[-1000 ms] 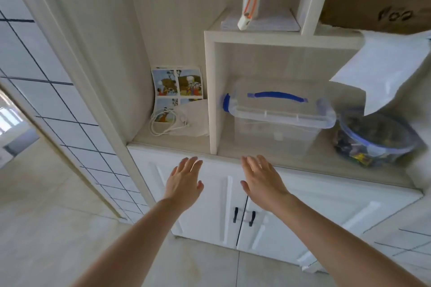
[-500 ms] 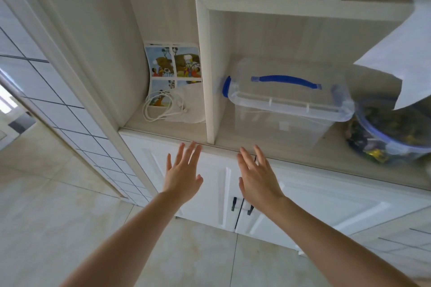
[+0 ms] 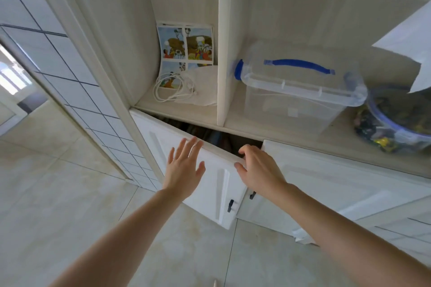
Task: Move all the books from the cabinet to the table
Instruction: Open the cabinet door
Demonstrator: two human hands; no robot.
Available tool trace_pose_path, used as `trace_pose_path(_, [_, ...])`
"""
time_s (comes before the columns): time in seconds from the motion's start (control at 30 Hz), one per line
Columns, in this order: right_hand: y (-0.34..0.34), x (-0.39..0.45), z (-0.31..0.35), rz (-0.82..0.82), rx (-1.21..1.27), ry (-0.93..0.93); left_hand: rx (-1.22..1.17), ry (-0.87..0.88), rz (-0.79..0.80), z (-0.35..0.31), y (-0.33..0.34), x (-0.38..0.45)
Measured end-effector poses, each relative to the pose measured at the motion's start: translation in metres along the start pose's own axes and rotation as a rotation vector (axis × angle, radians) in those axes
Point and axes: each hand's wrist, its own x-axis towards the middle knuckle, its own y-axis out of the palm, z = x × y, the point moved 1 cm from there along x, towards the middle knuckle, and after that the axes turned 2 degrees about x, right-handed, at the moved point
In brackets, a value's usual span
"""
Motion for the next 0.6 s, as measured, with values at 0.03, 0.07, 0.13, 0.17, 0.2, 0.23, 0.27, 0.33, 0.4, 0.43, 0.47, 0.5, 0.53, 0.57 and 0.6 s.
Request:
trace_pose_path(0.03, [-0.001,-0.002,0.004,0.023,0.006,-0.005,-0.03,-0.018,-0.031,-0.001,0.0,-0.002])
trace_pose_path(0.07, [0.001,-0.007,0.01,0.052,0.008,-0.018,-0.067,-0.039,-0.053,-0.002,-0.001,-0.007])
trace_pose_path(0.13, [0.006,-0.017,0.021,0.099,0.015,-0.037,-0.18,-0.088,-0.11,0.0,-0.005,-0.016])
trace_pose_path(0.17, [0.009,-0.023,0.027,0.117,0.03,-0.037,-0.255,-0.123,-0.139,0.002,-0.008,-0.02])
trace_pose_path(0.2, [0.012,-0.029,0.033,0.136,0.053,-0.029,-0.339,-0.16,-0.158,0.004,-0.011,-0.023])
trace_pose_path(0.23, [0.016,-0.035,0.04,0.161,0.085,-0.018,-0.422,-0.201,-0.171,0.008,-0.016,-0.029])
trace_pose_path(0.27, [0.02,-0.039,0.047,0.189,0.12,0.0,-0.499,-0.24,-0.18,0.011,-0.02,-0.033])
trace_pose_path(0.33, [0.026,-0.046,0.06,0.246,0.186,0.05,-0.61,-0.329,-0.178,0.02,-0.027,-0.041])
trace_pose_path(0.4, [0.035,-0.054,0.077,0.306,0.295,0.111,-0.713,-0.425,-0.093,0.039,-0.032,-0.05])
trace_pose_path(0.43, [0.038,-0.057,0.084,0.338,0.363,0.138,-0.776,-0.473,-0.012,0.047,-0.033,-0.052])
trace_pose_path(0.47, [0.044,-0.061,0.094,0.372,0.419,0.166,-0.841,-0.507,0.078,0.058,-0.035,-0.058])
trace_pose_path(0.5, [0.049,-0.063,0.103,0.407,0.469,0.192,-0.881,-0.515,0.155,0.067,-0.037,-0.063])
trace_pose_path(0.53, [0.054,-0.067,0.115,0.439,0.512,0.217,-0.891,-0.498,0.218,0.077,-0.04,-0.07])
trace_pose_path(0.57, [0.057,-0.071,0.125,0.469,0.551,0.24,-0.895,-0.479,0.261,0.083,-0.043,-0.076])
trace_pose_path(0.6, [0.062,-0.074,0.136,0.494,0.572,0.263,-0.914,-0.473,0.288,0.089,-0.047,-0.081])
